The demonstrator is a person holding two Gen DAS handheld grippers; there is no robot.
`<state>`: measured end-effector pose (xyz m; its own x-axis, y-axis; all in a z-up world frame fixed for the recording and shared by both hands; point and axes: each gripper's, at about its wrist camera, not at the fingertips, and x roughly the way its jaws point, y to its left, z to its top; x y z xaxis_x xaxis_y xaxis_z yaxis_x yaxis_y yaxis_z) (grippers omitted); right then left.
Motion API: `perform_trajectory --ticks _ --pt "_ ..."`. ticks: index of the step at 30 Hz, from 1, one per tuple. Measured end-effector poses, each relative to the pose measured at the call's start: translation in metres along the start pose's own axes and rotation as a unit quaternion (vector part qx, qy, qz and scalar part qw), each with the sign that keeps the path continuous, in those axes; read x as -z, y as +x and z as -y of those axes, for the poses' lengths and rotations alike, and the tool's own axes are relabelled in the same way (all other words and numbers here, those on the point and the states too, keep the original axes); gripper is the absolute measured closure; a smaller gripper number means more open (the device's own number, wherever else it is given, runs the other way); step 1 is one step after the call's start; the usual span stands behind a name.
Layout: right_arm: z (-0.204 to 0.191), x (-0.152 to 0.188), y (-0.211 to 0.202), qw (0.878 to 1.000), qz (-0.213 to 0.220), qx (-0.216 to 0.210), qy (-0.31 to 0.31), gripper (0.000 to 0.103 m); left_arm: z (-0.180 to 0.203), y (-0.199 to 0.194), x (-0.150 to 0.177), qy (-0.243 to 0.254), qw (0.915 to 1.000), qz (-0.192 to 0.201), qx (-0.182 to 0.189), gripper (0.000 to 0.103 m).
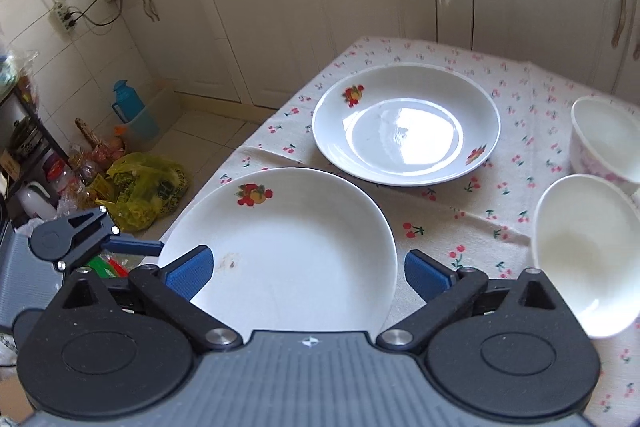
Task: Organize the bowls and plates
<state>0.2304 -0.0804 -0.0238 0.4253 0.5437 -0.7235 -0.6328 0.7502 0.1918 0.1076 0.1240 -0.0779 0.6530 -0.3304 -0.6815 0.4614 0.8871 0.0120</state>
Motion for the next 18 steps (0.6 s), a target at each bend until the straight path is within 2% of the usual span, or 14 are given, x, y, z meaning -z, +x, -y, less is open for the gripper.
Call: perform_trajectory --ticks 9,11,18 --pt "-0.02 0.058 -0.072 0.994 0.069 0.061 -0.054 0.0 0.051 -0.032 -0.011 -0.019 0.998 0.052 -0.029 0.001" --pt "-0.022 0.075 -0.085 0.992 0.074 0.076 -0.064 0.0 0.063 -0.035 -0.011 -0.025 0.9969 0.065 -0.036 0.001" --pt "-0.013 0.138 -0.12 0.988 0.082 0.112 -0.061 0.0 0.102 -0.035 -0.015 -0.061 0.994 0.087 -0.026 0.001"
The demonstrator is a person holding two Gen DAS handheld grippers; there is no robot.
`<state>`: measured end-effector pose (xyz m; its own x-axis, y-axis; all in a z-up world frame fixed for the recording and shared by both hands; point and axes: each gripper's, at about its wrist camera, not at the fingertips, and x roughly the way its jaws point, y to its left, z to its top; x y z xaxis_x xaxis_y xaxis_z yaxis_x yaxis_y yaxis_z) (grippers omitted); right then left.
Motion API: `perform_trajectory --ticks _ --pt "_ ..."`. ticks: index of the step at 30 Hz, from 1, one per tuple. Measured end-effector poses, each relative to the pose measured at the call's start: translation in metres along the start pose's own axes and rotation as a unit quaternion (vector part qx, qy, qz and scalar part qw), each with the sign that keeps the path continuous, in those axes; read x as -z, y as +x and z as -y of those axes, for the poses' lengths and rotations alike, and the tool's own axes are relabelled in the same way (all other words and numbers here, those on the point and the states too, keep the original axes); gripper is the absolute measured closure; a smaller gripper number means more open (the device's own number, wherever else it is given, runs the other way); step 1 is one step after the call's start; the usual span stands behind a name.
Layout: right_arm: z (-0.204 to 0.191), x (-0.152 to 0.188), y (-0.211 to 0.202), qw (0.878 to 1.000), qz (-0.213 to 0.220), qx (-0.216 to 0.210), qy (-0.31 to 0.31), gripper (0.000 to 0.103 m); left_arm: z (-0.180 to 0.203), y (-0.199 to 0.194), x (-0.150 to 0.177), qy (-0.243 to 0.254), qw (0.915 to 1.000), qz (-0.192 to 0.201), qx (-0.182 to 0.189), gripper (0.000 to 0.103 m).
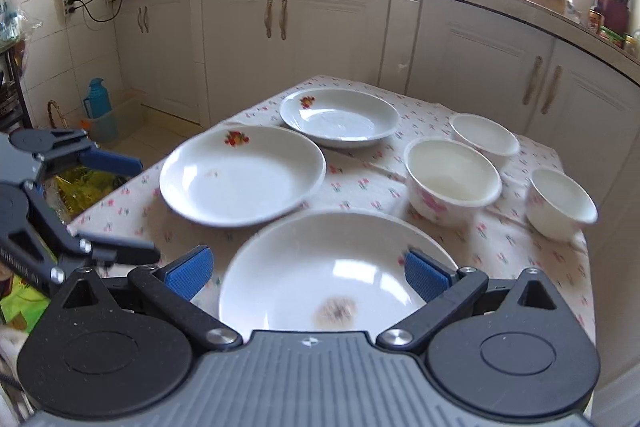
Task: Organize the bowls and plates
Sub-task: 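Move the left tool to the stained white plate and grasp its rim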
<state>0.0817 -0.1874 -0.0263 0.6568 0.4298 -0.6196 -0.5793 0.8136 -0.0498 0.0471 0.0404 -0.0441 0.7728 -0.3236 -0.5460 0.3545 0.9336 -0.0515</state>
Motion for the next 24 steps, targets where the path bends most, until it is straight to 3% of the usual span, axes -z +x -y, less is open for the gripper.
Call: perform_trajectory --ticks 4,11,24 --pt "0.009 0.028 -0.016 1.0 -0.003 0.014 0.009 0.0 0.017 -0.001 -0.002 -0.022 0.9996 0.011 0.011 0.001" --pt "0.019 0.064 -0.023 0.999 -0.014 0.014 0.032 0.0 0.044 0.002 -0.006 0.005 0.9999 0.003 0.013 0.001" --pt "0.026 0.073 0.009 0.998 -0.038 -0.003 0.044 0.0 0.038 0.03 -0.024 0.018 0.9982 -0.038 0.043 0.001"
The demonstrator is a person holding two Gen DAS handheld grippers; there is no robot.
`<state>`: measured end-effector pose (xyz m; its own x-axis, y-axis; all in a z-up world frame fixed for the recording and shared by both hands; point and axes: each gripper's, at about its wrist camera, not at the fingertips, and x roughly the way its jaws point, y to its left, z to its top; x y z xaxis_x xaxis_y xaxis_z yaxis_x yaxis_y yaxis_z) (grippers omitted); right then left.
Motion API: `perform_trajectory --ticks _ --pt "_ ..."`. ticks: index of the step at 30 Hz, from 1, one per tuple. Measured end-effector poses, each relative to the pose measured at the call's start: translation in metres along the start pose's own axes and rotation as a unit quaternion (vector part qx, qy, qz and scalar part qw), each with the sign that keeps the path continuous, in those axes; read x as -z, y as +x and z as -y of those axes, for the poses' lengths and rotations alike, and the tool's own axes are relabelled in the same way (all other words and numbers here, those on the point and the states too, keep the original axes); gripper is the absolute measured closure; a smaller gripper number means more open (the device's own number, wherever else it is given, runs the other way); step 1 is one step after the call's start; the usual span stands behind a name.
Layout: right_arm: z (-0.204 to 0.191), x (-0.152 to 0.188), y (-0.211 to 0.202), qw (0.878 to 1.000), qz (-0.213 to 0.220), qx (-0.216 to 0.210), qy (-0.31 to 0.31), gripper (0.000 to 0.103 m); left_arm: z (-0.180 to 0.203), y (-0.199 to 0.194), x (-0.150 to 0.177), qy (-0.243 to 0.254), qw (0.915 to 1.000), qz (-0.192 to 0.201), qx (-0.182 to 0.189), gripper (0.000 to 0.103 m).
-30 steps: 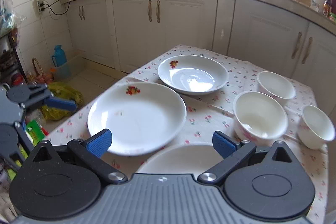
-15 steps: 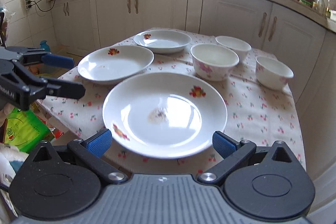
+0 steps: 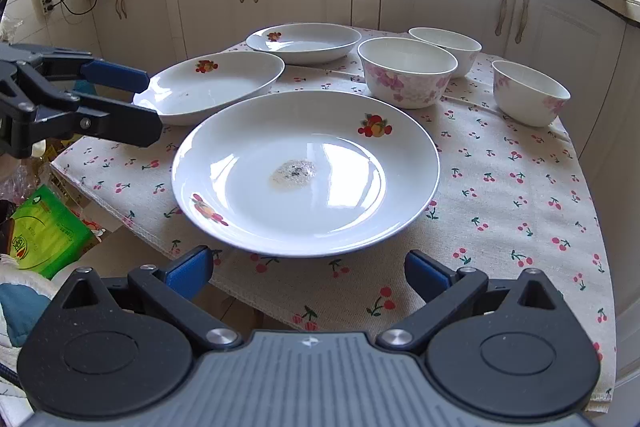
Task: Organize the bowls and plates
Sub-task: 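Move the left tool to the stained white plate and grasp its rim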
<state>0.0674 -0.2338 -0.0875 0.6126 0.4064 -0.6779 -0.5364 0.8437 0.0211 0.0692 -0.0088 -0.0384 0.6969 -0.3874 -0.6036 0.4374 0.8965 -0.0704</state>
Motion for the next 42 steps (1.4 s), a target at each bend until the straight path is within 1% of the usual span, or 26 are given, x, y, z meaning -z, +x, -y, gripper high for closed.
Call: perform_trajectory --ticks 7,10,14,18,22,25,28,33,39,42 --pt "0.001 -0.003 0.009 1.0 -0.002 -0.006 -0.009 0.0 -0.005 0.022 -0.019 0.03 0.9983 -0.04 0.03 0.001" --pt "0.002 -0.004 0.012 1.0 -0.002 -0.008 -0.01 0.0 -0.009 0.034 -0.029 0.039 0.9963 -0.06 0.047 0.001" --pt "0.003 -0.005 0.014 1.0 -0.001 -0.009 -0.012 0.0 -0.013 0.048 -0.042 0.049 0.9935 -0.084 0.059 0.001" --pt "0.003 -0.005 0.016 1.0 0.0 0.0 -0.017 0.0 -0.012 0.064 -0.053 0.064 0.9899 -0.103 0.073 0.002" --pt "0.002 -0.004 0.017 1.0 0.006 0.0 -0.024 0.0 -0.009 0.078 -0.062 0.089 0.9842 -0.124 0.089 0.002" --pt "0.002 -0.005 0.018 1.0 0.005 -0.003 -0.027 0.0 -0.01 0.09 -0.07 0.098 0.98 -0.141 0.1 0.002" --pt "0.001 -0.006 0.018 1.0 0.004 -0.001 -0.027 0.0 -0.013 0.103 -0.077 0.102 0.9768 -0.156 0.105 0.002" --pt "0.001 -0.005 0.019 1.0 0.005 0.001 -0.022 0.0 -0.018 0.123 -0.086 0.103 0.9688 -0.189 0.122 0.003" --pt "0.0 -0.007 0.02 1.0 -0.004 0.003 -0.023 0.0 -0.015 0.136 -0.094 0.126 0.9598 -0.21 0.138 0.003" --pt "-0.001 -0.005 0.019 1.0 0.003 0.005 -0.019 0.0 -0.012 0.142 -0.093 0.138 0.9549 -0.221 0.142 0.003"
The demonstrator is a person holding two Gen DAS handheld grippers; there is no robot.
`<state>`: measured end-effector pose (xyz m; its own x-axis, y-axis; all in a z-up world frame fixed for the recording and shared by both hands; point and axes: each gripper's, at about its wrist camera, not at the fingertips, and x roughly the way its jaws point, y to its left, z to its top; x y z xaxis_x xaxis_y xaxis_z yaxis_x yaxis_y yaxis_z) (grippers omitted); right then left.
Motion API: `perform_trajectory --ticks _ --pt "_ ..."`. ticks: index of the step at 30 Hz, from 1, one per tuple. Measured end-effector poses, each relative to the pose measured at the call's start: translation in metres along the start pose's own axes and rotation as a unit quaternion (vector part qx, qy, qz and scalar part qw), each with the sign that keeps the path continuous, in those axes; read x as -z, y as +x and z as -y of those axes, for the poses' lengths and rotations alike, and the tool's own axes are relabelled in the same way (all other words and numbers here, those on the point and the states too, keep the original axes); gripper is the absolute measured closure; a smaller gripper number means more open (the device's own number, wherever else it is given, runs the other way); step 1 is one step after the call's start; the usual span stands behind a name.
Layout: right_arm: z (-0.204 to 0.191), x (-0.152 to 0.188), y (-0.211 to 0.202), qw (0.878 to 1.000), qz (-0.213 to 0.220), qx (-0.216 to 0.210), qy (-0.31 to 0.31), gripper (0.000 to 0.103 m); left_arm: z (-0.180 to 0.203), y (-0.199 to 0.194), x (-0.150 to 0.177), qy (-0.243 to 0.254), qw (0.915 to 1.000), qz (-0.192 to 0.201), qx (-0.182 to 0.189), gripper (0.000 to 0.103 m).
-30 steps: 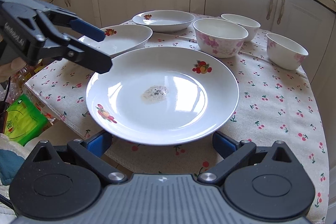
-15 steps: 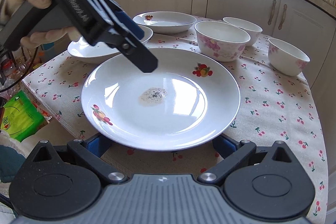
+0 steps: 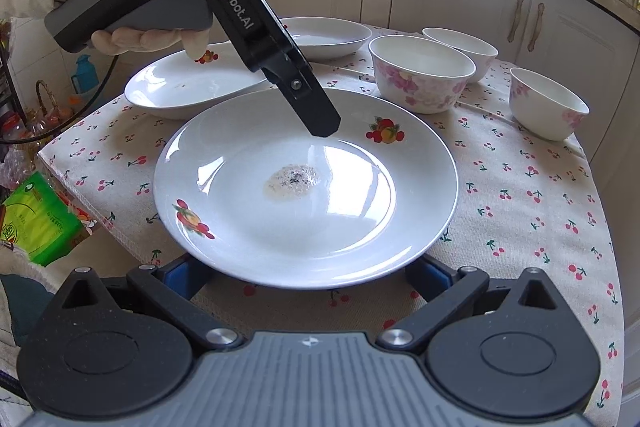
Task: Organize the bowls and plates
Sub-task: 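Move the left tool to the stained white plate and grasp its rim, then lift the stained plate with the left tool and lower it onto the clean plate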
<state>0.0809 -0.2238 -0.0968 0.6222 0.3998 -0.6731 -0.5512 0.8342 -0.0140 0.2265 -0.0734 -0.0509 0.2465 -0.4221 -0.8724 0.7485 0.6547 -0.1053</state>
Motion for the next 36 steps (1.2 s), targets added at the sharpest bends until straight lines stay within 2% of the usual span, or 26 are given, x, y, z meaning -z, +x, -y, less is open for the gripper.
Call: perform_trajectory --ticks 3,5,10,13,17,22,28,36 --pt "-0.001 0.002 -0.002 1.0 0.009 0.004 0.005 0.0 -0.001 0.006 -0.003 0.007 0.9997 -0.02 0.007 0.004" --pt "-0.001 0.002 -0.003 1.0 0.01 0.006 0.008 0.0 -0.003 0.011 -0.004 0.007 0.9992 -0.037 0.011 0.009" --pt "-0.003 0.002 -0.004 1.0 0.017 0.006 0.014 0.0 -0.009 0.015 -0.01 0.005 0.9969 -0.069 0.037 0.012" --pt "-0.004 0.001 -0.004 1.0 0.018 0.008 0.013 0.0 -0.01 0.013 -0.017 0.007 0.996 -0.073 0.05 0.013" --pt "-0.005 0.001 -0.003 1.0 0.019 0.009 0.013 0.0 -0.011 0.013 -0.023 0.016 0.9953 -0.082 0.048 0.013" --pt "-0.005 0.001 -0.002 1.0 0.018 0.008 0.014 0.0 -0.014 0.02 -0.021 0.011 0.9925 -0.105 0.061 0.013" --pt "-0.005 0.001 -0.002 1.0 0.017 0.009 0.013 0.0 -0.016 0.021 -0.022 0.013 0.9893 -0.115 0.088 0.013" --pt "-0.005 -0.001 -0.002 1.0 0.012 0.01 0.012 0.0 -0.017 0.024 -0.024 0.021 0.9863 -0.131 0.098 0.014"
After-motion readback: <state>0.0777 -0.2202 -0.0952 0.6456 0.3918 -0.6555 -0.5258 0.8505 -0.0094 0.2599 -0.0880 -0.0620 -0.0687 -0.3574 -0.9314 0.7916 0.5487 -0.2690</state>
